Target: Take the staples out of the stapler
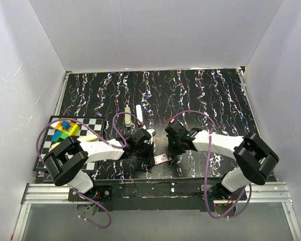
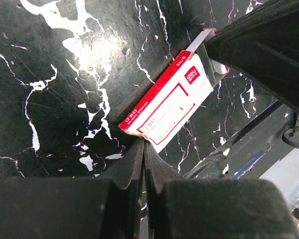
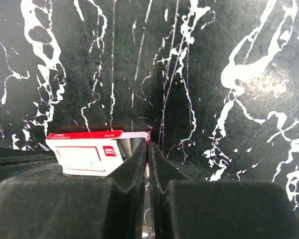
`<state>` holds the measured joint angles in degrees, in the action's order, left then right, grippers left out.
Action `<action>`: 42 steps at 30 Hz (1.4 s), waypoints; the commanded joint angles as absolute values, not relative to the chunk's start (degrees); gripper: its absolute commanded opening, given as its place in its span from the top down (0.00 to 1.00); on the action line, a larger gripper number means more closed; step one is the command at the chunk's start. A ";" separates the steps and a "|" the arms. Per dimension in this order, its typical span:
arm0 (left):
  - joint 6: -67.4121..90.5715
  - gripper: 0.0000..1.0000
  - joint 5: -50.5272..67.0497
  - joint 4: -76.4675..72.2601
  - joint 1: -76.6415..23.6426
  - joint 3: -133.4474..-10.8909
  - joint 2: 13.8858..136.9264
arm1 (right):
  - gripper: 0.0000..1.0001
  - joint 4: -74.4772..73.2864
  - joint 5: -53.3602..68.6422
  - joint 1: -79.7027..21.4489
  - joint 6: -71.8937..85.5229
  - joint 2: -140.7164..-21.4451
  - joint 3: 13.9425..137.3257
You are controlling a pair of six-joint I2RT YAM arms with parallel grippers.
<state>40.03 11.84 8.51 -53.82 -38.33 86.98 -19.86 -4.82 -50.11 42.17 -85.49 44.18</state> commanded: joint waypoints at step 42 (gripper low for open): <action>38.50 1.00 13.36 7.29 -54.32 -38.93 87.45 | 0.99 -25.67 -7.56 -50.71 41.48 -82.97 44.30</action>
